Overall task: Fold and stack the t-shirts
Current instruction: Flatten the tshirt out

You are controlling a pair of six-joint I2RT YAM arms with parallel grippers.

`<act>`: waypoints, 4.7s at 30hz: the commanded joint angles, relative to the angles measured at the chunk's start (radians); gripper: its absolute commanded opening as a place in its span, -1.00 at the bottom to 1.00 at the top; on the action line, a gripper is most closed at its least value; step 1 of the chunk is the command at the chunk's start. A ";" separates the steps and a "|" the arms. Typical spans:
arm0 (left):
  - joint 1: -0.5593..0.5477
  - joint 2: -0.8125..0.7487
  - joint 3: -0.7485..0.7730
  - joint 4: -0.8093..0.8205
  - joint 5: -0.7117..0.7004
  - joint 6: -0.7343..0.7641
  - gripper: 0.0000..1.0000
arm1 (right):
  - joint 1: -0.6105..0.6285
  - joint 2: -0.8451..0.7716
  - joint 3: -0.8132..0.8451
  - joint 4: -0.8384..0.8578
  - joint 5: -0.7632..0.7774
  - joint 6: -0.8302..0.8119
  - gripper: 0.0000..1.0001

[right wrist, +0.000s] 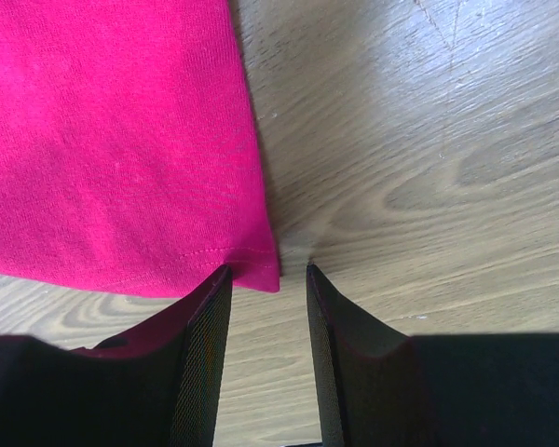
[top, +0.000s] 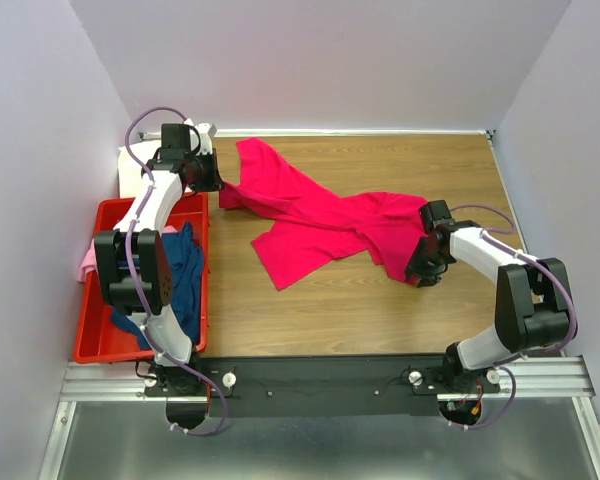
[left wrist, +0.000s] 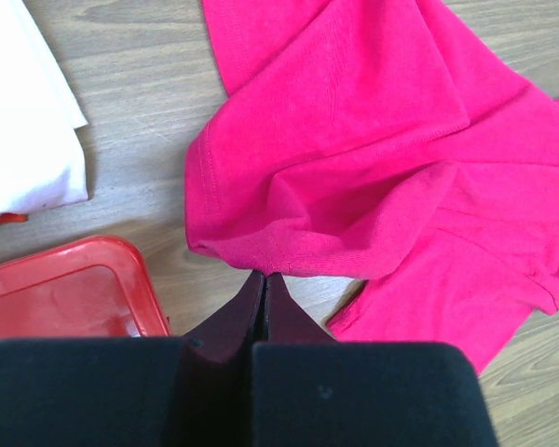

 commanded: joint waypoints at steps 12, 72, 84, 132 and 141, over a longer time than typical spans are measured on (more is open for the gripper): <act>-0.003 -0.028 -0.015 0.021 0.026 0.017 -1.00 | 0.004 0.039 -0.070 0.084 -0.056 0.036 -0.77; -0.104 -0.310 0.236 0.625 0.099 -0.425 -1.00 | -0.130 0.092 1.488 0.438 0.510 -0.613 -0.99; -0.121 -0.243 0.344 0.593 0.168 -0.468 -1.00 | -0.128 0.120 1.475 0.437 0.526 -0.594 -0.99; -0.110 0.286 0.495 0.082 0.000 -0.219 0.20 | -0.128 0.393 1.168 0.139 0.452 -0.450 0.91; -0.218 0.211 0.153 0.140 0.064 -0.224 0.20 | -0.130 0.218 0.722 0.139 0.169 -0.251 0.86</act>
